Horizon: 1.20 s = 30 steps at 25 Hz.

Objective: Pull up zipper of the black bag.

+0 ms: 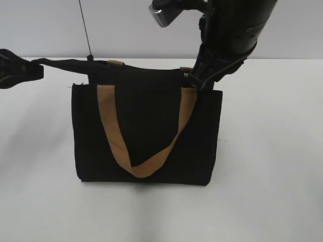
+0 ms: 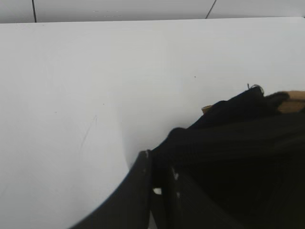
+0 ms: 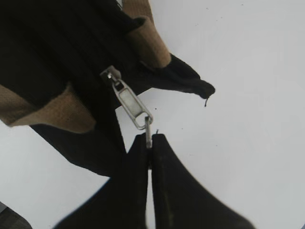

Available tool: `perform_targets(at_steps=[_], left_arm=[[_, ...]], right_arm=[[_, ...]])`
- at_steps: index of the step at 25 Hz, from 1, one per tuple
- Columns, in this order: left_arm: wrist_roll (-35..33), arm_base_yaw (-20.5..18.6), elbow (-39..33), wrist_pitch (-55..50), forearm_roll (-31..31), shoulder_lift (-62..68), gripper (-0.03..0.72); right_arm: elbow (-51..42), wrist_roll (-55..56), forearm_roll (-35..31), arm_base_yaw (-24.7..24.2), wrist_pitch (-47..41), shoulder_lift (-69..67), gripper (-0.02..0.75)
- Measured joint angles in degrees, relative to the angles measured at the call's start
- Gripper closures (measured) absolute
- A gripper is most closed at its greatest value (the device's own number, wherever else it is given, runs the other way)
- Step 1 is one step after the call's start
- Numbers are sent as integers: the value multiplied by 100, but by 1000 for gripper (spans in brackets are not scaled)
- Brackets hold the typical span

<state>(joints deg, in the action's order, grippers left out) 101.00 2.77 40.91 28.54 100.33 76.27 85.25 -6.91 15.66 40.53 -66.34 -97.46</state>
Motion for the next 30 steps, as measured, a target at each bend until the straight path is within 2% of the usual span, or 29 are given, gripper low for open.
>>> perform_targets(at_steps=[4,6,7,9,11,13,15,17,25,30], left_arm=[[0,0,0,11,0,0,664],[0,0,0,-18,0,0,622],[6,-5,0,-53,0,0,565],[10,-19,0,-143,0,0,402],[10,-19,0,-165,0,0,212],[10,-19,0,-141,0,0,117],[10,-19,0,-114,0,0,109],[10,65,0,-131,0,-36,132],[417,787,-12,-813,-11,-644,155],[484,1122,-506,-1753,-23,-720,183]], right_arm=[[0,45,-9,6,-7,5,749],[0,79,-133,6,-1,14,716],[0,79,-182,6,7,27,673],[0,-12,-409,-1,44,62,542],[0,-182,-658,-7,58,75,365],[0,-279,-844,-7,58,75,237],[0,-323,-911,-7,44,102,183],[0,-341,-948,-7,23,203,174],[-58,-460,-1430,-7,-231,1123,170],[-755,-444,-1456,-7,-233,1807,170]])
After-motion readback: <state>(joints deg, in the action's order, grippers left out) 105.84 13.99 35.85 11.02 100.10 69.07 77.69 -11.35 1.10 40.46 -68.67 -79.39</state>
